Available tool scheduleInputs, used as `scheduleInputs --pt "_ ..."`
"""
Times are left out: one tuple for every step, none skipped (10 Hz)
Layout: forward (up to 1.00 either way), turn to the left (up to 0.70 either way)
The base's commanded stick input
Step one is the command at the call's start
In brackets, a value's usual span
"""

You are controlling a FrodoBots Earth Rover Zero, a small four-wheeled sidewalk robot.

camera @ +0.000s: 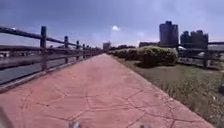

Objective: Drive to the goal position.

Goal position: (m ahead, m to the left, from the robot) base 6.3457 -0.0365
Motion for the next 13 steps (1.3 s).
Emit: scheduleInputs --pt "0.7 0.0" --pt "0.7 0.0" --pt "0.7 0.0" --pt "0.7 0.0" --pt "0.7 0.0" --pt "0.7 0.0" --pt "0.7 0.0" --pt "0.7 0.0" --pt "0.7 0.0" --pt "0.7 0.0" --pt "0.7 0.0" --pt "0.7 0.0" --pt "0.7 0.02"
